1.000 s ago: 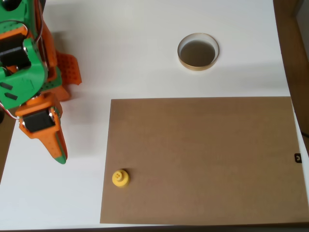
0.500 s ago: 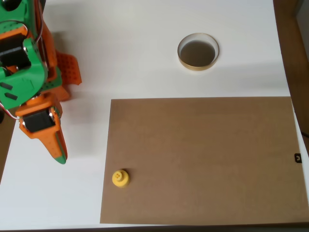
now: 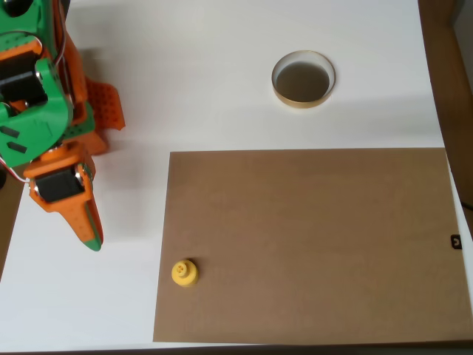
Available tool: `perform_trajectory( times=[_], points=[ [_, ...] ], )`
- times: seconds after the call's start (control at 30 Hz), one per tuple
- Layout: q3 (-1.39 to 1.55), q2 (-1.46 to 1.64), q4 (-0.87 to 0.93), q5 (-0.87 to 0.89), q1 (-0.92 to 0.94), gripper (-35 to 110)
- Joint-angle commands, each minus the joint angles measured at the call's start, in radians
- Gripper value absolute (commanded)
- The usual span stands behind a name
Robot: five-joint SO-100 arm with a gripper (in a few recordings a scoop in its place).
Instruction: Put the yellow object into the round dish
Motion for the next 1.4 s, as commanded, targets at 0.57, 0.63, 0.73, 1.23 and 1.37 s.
perform_trajectory(
  times=[0.57,0.63,0.73,1.23,1.37],
  points=[
    [-0.014,0.021,0.009,-0.015,0.011,0],
    [-0.014,0.021,0.009,-0.015,0.011,0],
    [-0.014,0.021,0.009,-0.015,0.011,0],
    [-0.014,0.021,0.009,-0.014,0.012,1],
    [-0.014,0.021,0.009,-0.014,0.012,0]
  ],
)
